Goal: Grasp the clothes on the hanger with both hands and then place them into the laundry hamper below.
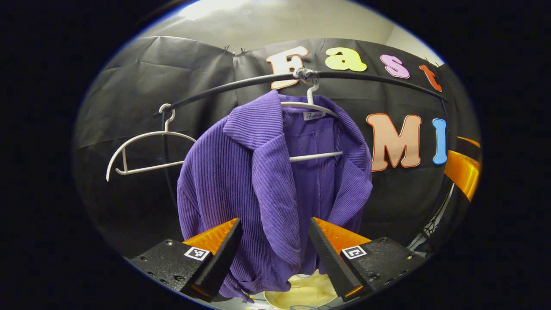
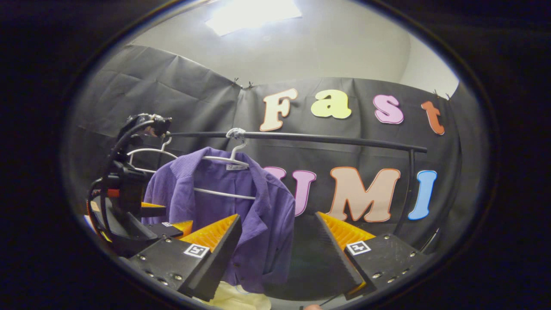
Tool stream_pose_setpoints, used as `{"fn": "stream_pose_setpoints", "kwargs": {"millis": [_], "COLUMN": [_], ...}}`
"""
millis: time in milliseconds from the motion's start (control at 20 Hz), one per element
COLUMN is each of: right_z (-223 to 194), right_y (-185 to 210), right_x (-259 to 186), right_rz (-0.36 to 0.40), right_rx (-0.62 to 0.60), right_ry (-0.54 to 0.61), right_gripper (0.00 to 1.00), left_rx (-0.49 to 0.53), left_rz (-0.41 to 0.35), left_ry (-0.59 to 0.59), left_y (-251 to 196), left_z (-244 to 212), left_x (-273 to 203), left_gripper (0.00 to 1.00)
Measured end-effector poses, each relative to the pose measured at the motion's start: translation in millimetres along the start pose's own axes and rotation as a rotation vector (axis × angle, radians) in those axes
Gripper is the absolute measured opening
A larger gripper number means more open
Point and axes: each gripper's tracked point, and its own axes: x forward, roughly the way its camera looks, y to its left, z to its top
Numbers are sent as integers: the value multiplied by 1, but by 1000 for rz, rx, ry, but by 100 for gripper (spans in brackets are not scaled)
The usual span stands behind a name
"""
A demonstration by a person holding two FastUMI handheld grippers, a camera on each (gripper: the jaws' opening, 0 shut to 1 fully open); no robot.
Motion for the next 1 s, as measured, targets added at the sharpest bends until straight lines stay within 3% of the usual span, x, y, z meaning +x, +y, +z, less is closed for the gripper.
{"fn": "stream_pose_setpoints", "kwargs": {"millis": [50,150,450,700,750,850,1000], "right_z": [-1,-1,-3,-5,-6,-8,-9], "right_y": [-3,-9,-27,-38,-39,-40,-37], "right_x": [0,-1,-9,-13,-12,-11,-9], "right_rz": [-8,-28,-90,-114,-116,-116,-105], "right_rx": [-3,-4,-14,-21,-23,-26,-26], "right_ry": [3,7,16,26,27,32,34], "right_gripper": [100,96,100,97,100,96,96], "left_rx": [-4,-7,6,21,20,28,38], "left_rz": [-1,-1,-24,-6,4,8,-2], "left_ry": [5,17,42,49,51,45,19], "left_y": [0,-1,-9,-4,-1,0,0], "left_z": [-3,-6,-15,-18,-17,-16,-10], "left_x": [3,9,26,31,30,29,22], "left_gripper": [96,95,75,19,14,6,4]}}
